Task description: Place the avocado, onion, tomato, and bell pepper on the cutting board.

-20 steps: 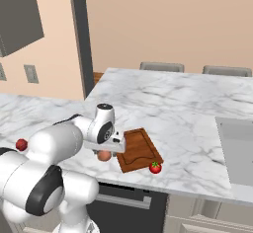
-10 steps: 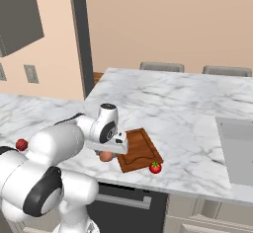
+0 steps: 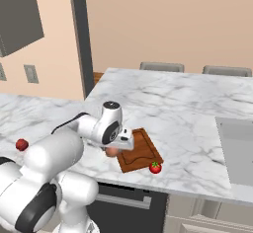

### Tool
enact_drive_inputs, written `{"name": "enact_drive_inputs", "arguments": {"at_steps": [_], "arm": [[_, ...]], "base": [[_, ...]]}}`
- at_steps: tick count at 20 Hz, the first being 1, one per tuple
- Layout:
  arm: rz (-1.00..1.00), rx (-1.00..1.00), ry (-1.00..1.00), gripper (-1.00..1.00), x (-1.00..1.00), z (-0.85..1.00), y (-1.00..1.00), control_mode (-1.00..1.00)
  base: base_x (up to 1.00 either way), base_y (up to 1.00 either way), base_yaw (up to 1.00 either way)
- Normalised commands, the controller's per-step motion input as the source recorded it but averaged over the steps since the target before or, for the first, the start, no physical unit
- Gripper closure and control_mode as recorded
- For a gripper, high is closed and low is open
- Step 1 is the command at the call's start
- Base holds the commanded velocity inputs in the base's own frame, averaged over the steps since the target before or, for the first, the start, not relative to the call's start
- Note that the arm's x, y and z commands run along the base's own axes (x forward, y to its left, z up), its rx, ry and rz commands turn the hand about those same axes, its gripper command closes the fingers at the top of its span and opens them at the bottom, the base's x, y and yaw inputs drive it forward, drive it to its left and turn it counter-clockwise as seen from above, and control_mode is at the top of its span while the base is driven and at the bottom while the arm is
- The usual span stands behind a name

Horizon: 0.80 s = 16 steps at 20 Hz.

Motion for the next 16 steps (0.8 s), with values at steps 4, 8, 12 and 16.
{"name": "enact_drive_inputs", "arguments": {"at_steps": [4, 8, 12, 16], "arm": [[0.00, -0.02, -0.08, 1.00, 0.64, 0.00, -0.01, -1.00], [0.00, 0.00, -0.01, 1.00, 0.69, 0.00, -0.10, -1.00], [0.00, 0.00, 0.00, 1.00, 0.47, 0.09, -0.23, -1.00], [0.00, 0.00, 0.11, 1.00, 0.39, 0.03, -0.18, -1.00]], "base": [[0.00, 0.00, 0.00], [0.00, 0.00, 0.00], [0.00, 0.00, 0.00], [0.00, 0.00, 0.00]]}}
